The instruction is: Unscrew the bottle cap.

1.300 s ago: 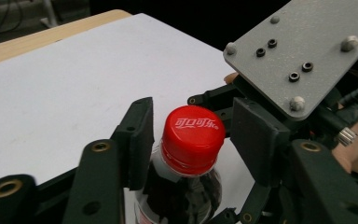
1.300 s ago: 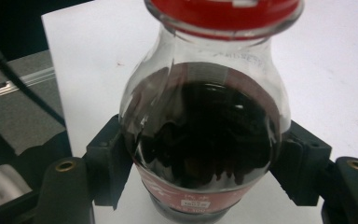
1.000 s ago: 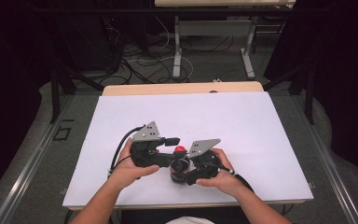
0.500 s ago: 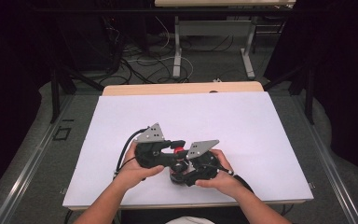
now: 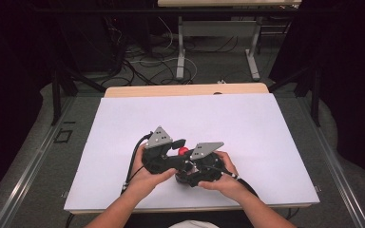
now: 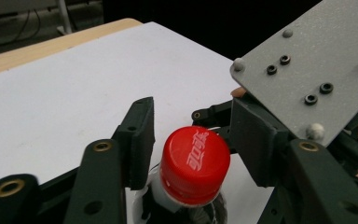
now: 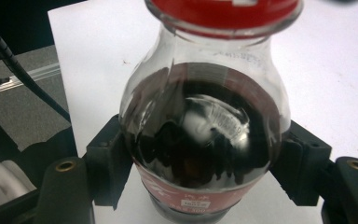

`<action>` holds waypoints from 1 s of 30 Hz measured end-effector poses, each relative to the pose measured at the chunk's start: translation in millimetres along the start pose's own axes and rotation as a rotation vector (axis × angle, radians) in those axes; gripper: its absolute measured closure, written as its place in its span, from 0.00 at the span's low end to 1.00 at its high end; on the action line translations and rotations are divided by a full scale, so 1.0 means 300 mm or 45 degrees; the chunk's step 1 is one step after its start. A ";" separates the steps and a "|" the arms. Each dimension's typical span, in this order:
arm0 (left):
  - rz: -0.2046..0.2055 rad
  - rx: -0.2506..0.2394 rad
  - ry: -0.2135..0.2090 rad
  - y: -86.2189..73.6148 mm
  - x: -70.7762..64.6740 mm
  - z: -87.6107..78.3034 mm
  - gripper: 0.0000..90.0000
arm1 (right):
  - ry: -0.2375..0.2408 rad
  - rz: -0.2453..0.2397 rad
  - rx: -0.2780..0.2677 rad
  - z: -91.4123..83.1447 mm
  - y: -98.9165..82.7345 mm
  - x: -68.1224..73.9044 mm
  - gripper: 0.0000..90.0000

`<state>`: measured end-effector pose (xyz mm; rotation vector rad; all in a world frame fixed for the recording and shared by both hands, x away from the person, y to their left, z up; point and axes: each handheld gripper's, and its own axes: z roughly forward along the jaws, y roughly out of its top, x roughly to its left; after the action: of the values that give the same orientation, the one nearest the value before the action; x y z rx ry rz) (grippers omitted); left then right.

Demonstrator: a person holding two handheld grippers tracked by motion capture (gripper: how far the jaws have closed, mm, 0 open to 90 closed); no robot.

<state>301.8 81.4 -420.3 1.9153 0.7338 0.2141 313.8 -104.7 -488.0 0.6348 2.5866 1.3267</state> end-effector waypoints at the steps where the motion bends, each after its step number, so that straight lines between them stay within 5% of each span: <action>1: -0.006 0.000 -0.012 0.001 0.005 -0.005 0.53 | 0.004 -0.003 -0.003 -0.002 0.000 -0.001 0.33; 5: 0.002 -0.005 -0.078 0.004 0.028 -0.031 0.49 | 0.035 -0.010 0.008 -0.007 0.001 -0.004 0.33; 9: 0.074 0.014 -0.199 0.006 0.051 -0.050 0.48 | 0.051 -0.016 -0.006 -0.006 0.001 -0.002 0.33; 16: 0.140 0.040 -0.212 -0.003 0.071 -0.046 0.53 | 0.062 -0.036 -0.010 -0.004 0.002 0.006 0.33; 24: 0.158 0.046 -0.352 -0.007 0.090 -0.033 0.65 | 0.086 -0.063 -0.004 -0.004 0.003 0.013 0.33; 30: 0.176 0.045 -0.284 -0.004 0.080 -0.022 0.68 | 0.056 -0.040 -0.002 -0.001 0.001 0.008 0.33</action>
<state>317.4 100.8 -422.5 1.9867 0.4595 0.0709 311.7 -103.7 -487.5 0.5684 2.6187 1.3474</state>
